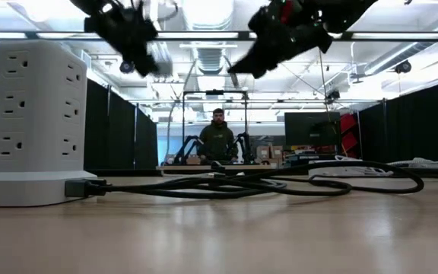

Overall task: Plug in charger cables
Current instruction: Insert the white charger cable into the white charger adapter

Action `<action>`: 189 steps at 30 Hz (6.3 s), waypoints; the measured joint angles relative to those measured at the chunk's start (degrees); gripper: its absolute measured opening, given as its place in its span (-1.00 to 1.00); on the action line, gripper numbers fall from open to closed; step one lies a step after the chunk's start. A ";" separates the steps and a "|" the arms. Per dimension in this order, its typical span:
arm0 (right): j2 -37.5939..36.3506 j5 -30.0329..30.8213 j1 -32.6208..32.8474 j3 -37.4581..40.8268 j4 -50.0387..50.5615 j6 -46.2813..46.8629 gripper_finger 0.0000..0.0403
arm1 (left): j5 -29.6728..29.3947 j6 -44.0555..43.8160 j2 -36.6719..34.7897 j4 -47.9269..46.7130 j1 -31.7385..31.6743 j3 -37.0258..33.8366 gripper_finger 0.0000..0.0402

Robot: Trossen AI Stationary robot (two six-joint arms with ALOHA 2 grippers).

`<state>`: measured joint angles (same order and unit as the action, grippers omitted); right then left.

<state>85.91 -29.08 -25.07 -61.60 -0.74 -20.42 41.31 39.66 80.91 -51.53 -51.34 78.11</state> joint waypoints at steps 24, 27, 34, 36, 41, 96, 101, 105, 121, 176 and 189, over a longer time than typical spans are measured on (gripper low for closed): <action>-0.52 -11.78 3.83 -0.46 -30.65 3.83 -1.00 | 32.83 -24.51 5.30 52.94 10.03 -17.95 -0.45; -0.54 -11.46 3.82 -1.68 -31.93 9.38 -1.00 | 31.09 -26.70 6.06 57.11 11.85 -17.93 -0.45; -1.26 -11.92 2.81 -5.46 -32.92 26.17 -1.00 | 29.44 -28.35 5.99 58.93 14.24 -17.90 -0.45; -1.60 -11.54 2.38 -5.73 -33.04 29.91 -1.00 | 26.91 -28.99 5.96 59.22 14.88 -17.90 -0.45; -2.57 -9.87 0.99 -6.61 -36.93 35.81 -1.00 | 23.28 -37.70 5.96 67.21 16.63 -17.90 -0.45; 12.77 27.80 0.74 -11.76 -44.57 40.37 -1.00 | -37.72 0.24 -1.44 122.88 17.51 -47.81 -0.45; 14.40 32.15 2.53 -12.73 -48.72 40.38 -1.00 | -44.31 7.85 -1.25 121.20 18.11 -46.04 -0.45; 14.38 37.68 3.99 -13.30 -48.45 40.83 -1.00 | -46.95 10.86 -1.22 120.86 18.18 -44.56 -0.45; 19.70 49.00 7.16 -19.02 -48.28 45.14 -1.00 | -51.54 30.13 4.67 123.71 19.93 -37.71 -0.45; 21.64 57.74 11.84 -19.67 -58.96 17.33 -1.00 | -48.22 22.65 4.54 129.74 21.56 -37.63 -0.45; 21.64 56.74 11.67 -19.66 -57.54 18.27 -1.00 | -47.34 24.08 4.52 127.95 21.47 -37.62 -0.45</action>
<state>107.55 27.66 -13.40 -81.26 -58.28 -2.15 -6.03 63.73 85.43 76.42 -29.87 40.49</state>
